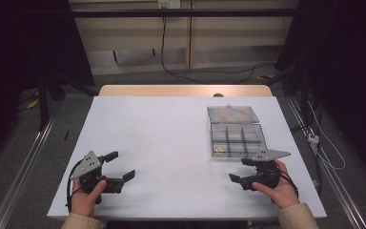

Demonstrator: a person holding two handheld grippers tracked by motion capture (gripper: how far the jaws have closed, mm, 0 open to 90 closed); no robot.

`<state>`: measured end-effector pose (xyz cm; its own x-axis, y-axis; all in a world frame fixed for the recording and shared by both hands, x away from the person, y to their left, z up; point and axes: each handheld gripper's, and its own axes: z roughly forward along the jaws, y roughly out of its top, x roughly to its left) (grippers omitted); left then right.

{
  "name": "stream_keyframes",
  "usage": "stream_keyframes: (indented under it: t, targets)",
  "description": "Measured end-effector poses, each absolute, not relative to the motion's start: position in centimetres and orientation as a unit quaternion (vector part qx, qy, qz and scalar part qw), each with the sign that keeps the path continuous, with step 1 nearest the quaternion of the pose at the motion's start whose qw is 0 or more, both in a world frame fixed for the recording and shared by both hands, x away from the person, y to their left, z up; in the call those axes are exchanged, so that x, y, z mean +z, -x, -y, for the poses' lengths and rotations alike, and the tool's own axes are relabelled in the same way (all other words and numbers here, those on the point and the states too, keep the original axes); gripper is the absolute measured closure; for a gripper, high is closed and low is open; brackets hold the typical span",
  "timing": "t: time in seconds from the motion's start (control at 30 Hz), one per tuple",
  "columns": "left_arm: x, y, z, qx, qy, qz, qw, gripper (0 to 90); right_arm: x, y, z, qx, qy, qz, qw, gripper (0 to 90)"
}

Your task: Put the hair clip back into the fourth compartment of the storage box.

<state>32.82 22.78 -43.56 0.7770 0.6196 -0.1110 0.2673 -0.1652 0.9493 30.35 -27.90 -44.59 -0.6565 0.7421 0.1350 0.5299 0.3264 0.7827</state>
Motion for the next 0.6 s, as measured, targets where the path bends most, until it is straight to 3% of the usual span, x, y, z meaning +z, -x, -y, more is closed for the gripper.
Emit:
stream_keyframes:
  t: [0.6]
  targets:
    - [-43.5, -32.84, -22.82, 0.154, -0.749, -0.296, 0.573, 4.1, -45.42, -29.65, 28.11, 0.424, -0.395, -0.805, 0.127, 18.2]
